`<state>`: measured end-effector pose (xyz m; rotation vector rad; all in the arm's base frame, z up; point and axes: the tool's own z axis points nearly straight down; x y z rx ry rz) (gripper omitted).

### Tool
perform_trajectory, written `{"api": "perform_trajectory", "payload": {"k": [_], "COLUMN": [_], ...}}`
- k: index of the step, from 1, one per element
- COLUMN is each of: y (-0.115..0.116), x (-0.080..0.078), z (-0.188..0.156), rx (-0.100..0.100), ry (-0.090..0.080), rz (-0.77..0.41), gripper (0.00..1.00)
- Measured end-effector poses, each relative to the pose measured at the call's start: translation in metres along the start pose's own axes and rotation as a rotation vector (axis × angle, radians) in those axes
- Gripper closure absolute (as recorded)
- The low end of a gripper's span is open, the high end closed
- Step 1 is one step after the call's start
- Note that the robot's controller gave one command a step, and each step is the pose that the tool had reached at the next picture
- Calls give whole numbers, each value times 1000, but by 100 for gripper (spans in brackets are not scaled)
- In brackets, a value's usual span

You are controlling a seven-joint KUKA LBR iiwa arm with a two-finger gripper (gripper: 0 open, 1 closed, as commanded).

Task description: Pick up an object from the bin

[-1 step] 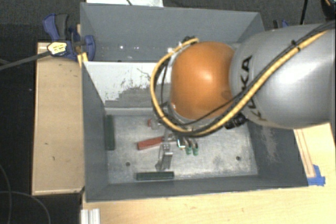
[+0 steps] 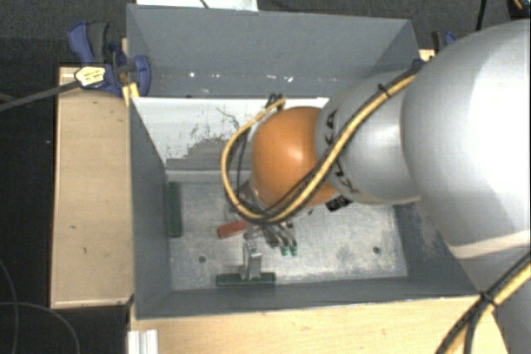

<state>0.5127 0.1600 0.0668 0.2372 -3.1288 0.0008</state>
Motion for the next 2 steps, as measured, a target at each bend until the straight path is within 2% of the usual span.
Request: {"api": "perform_trajectory", "payload": {"k": [1,2], "y": [1,1], "x": [-1,6], "z": [-4,-191], "rx": [-1,-2], "ry": [-5,-15], "rz": [7,-28], "gripper": [100,100]}}
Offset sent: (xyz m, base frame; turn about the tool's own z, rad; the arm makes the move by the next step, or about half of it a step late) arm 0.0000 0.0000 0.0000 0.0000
